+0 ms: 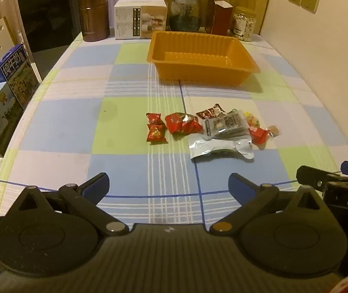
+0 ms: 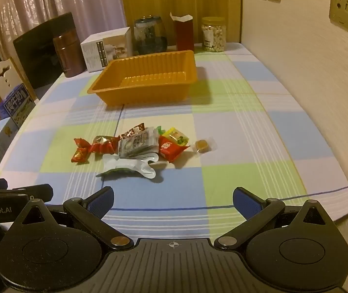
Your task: Organize snacks
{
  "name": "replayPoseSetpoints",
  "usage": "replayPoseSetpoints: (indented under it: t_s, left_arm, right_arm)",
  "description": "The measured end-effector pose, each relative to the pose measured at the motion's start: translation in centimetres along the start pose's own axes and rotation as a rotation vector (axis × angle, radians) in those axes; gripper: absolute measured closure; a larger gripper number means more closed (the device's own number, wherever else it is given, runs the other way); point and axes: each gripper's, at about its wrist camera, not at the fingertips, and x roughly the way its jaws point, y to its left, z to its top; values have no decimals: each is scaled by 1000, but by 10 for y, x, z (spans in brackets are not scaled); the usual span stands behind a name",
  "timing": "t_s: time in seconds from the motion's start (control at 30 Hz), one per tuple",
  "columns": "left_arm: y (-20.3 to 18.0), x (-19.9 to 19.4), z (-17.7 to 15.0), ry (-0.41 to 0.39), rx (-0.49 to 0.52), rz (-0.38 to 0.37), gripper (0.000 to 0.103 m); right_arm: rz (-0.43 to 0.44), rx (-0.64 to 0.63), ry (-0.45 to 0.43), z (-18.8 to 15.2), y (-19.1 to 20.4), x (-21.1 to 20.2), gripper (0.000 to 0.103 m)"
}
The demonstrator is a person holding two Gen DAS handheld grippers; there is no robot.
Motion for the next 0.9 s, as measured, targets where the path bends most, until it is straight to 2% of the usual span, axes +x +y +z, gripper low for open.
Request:
replayPoseSetpoints:
  t_s: [0.23,0.9]
  left_arm:
    - [7,-7,0,-31,-24,-45,0]
    - [3,-15,0,-53,-27,-44,0]
  right_arm:
    - [7,3,-2,0,2,-4,0]
    - [9,-2,-13,3,7,-10,0]
